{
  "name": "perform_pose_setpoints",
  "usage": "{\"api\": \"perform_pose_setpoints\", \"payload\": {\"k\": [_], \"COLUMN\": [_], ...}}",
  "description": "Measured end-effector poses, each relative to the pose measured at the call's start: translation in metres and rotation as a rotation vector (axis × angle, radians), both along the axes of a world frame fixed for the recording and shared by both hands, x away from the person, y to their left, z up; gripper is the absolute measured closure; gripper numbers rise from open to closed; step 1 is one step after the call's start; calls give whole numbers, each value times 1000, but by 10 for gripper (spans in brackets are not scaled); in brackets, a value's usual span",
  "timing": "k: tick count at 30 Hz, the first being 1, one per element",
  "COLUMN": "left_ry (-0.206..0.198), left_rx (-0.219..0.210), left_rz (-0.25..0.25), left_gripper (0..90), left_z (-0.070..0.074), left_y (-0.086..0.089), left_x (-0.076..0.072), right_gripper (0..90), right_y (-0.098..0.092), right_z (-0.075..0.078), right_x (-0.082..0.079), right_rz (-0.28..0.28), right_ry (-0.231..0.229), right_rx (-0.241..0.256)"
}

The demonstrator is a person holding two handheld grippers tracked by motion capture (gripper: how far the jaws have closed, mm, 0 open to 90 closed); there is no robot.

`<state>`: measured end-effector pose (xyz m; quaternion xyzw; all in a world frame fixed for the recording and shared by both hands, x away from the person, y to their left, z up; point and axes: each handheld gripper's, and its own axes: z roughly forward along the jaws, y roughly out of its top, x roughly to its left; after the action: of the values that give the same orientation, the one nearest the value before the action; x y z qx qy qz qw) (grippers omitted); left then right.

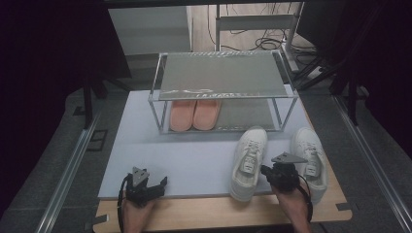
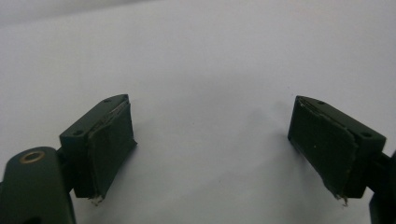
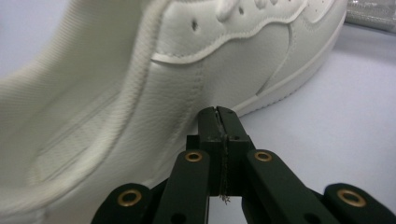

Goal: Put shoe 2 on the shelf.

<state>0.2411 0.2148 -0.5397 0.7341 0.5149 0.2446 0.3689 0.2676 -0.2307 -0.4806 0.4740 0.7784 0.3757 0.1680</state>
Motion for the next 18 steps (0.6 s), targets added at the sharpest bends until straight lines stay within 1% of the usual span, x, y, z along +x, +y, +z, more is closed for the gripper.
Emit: {"api": "perform_pose_setpoints", "payload": {"k": [2,5,8,18], "left_ry": [0,0,0,0], "left_rx": [0,0,0,0], "left_rz": [0,0,0,0], "left_gripper": [140,140,140,140], "left_z": [0,0,0,0], "left_y": [0,0,0,0], "left_x": [0,0,0,0], "right_gripper": [893,892,891,881], "right_y": [-2,-5,-8,-6], "right_z": [3,8,14,30], "right_x": [-3,-8,-14,-27], "right_rz": [10,20,39,89], "right_ry": [-1,-1,1,-13], "right_rx": [21,37,73,95]}}
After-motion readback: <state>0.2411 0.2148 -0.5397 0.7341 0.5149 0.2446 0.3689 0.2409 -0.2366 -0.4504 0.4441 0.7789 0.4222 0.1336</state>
